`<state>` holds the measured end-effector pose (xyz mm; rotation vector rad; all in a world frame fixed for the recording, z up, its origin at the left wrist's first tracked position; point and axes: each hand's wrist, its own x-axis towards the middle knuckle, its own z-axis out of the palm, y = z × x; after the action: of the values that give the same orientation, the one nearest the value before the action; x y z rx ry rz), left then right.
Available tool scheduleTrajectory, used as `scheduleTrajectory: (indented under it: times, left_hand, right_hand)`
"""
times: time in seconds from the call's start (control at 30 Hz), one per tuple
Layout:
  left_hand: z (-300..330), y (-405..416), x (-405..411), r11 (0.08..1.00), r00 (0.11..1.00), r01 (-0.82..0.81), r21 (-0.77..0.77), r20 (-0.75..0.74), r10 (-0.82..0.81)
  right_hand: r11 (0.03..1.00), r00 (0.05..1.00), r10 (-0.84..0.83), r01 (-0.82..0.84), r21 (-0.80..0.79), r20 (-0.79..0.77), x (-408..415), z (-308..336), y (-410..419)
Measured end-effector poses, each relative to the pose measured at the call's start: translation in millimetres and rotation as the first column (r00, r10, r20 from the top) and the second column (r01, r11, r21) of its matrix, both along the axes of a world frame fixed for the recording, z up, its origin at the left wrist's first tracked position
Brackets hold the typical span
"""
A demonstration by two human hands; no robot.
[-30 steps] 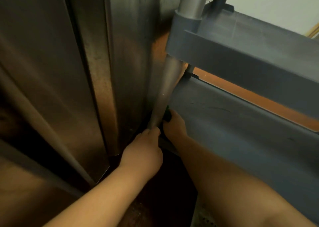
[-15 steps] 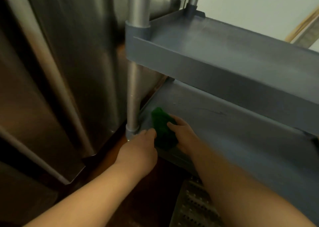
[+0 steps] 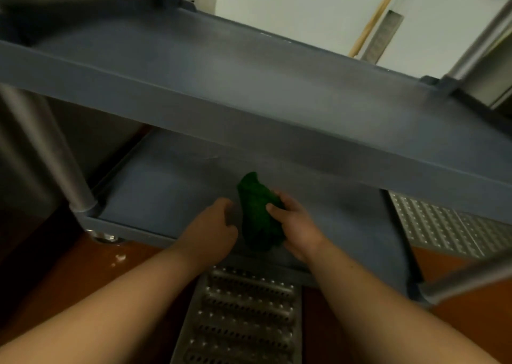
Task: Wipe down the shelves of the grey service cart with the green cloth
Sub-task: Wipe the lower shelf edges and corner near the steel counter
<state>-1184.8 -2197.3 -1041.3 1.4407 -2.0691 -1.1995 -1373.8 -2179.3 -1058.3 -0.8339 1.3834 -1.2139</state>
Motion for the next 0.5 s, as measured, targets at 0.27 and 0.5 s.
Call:
scheduleTrajectory:
  times: [0.27,0.5]
  left_hand:
    - [-12,19,-53,0.842,0.844,0.137,0.521,-0.506,0.176]
    - [-24,13,-66,0.836,0.774,-0.081,0.543,-0.494,0.395]
  right_hand:
    - [0.989,0.989,-0.123,0.129,-0.071,0.088,-8,-12,47]
    - [0.987,0.992,-0.082,0.094,-0.131,0.091,-20,-16,49]
